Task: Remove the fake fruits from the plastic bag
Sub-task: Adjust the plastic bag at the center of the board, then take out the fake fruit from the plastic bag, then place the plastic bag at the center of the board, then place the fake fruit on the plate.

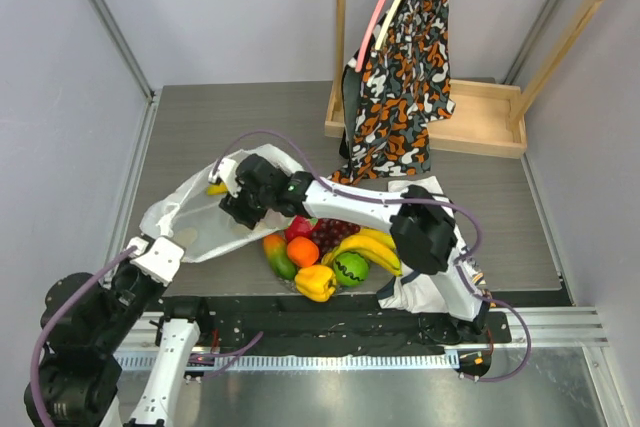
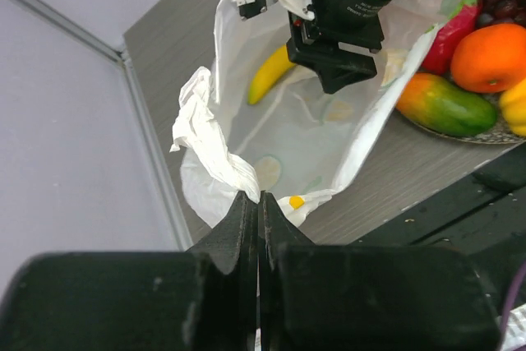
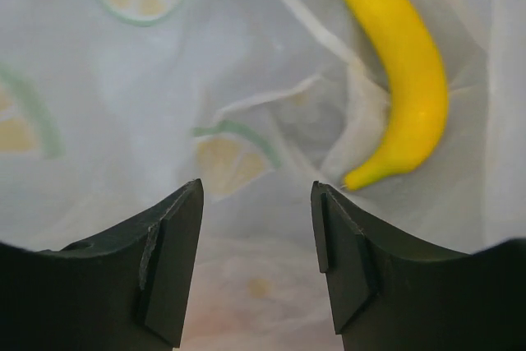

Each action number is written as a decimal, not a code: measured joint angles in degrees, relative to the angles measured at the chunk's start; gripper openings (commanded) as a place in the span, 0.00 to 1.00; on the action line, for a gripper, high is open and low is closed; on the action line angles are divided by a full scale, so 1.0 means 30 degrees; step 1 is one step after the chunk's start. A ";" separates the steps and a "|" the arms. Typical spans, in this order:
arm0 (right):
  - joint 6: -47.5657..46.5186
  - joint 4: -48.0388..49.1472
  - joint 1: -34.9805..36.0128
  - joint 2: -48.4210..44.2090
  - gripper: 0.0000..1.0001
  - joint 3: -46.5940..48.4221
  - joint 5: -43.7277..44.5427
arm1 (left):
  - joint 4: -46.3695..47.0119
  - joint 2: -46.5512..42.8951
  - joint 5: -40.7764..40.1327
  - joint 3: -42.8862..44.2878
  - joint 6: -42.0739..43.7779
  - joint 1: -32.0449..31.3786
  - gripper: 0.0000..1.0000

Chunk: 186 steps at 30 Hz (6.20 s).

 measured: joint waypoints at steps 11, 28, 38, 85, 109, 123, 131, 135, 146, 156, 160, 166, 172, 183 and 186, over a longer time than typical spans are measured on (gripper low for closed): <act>0.1916 0.0860 0.1508 0.0270 0.62 -0.0291 -0.0415 | -0.0036 -0.1676 -0.0969 -0.0102 0.1115 0.0000 0.00; 0.1100 0.1953 0.1151 0.1705 0.64 0.2404 0.2747 | 0.0007 -0.1974 -0.0357 -0.1384 0.2827 0.0000 0.00; 0.0488 0.1887 0.2004 0.3024 0.64 0.2317 0.4160 | 0.0015 -0.2288 -0.0080 -0.1690 0.2973 0.0000 0.00; -0.4007 0.2521 0.0415 0.4889 0.02 0.1253 0.5610 | -0.0022 -0.4022 -0.2310 -0.1333 0.3453 -0.2433 0.00; -0.1107 -0.2667 0.0459 -0.2375 0.01 0.1333 -0.1530 | 0.1902 -0.4284 -0.7898 -0.5872 0.0627 -0.2433 0.00; -0.2739 -0.4095 -0.1792 -0.2222 0.01 0.0707 -0.2608 | 0.7890 -0.1989 -1.2874 -0.5399 -0.2142 -0.2346 0.00; 0.1552 0.0073 -0.2616 -0.3774 0.03 0.0211 -0.7147 | 0.7650 -0.0743 -1.2801 -0.5406 -0.2761 -0.2324 0.00; 0.5158 0.3854 -0.2652 -0.5056 0.05 0.0219 -0.9253 | 0.7308 0.0015 -1.2509 -0.5413 -0.3293 -0.2120 0.00; 0.8029 0.7446 -0.2827 -0.4138 0.05 0.4444 -0.8364 | 0.7206 0.1224 -1.0695 -0.4794 -0.4503 -0.0284 0.00; 0.5071 0.6586 -0.4954 -0.2302 0.01 0.8582 -0.6113 | 0.8247 0.2055 -1.0848 -0.0168 -0.5974 0.3694 0.00; 0.2871 0.5523 -0.6011 -0.6601 0.01 0.2324 -0.4998 | 0.8998 0.1938 -1.1927 0.0248 -0.6018 0.4007 0.00; -0.0401 0.2142 -0.6972 -1.3245 0.01 -0.5428 -0.3111 | 1.0280 0.2171 -1.3355 -0.1421 -0.5034 0.4029 0.00; -0.3344 -0.1107 -0.6914 -1.7005 0.01 -1.0688 -0.2812 | 1.1446 0.3803 -1.3311 -0.2011 -0.4663 0.4036 0.00; -0.2841 -0.4743 -0.6564 -1.7048 0.02 -1.4054 -0.3089 | 1.1278 0.4459 -1.0805 -0.3293 -0.6754 0.4036 0.00; -0.2484 -0.4634 -0.6441 -1.6932 0.02 -1.4433 -0.3228 | 1.1111 0.4328 -1.0287 -0.3344 -0.7089 0.4044 0.00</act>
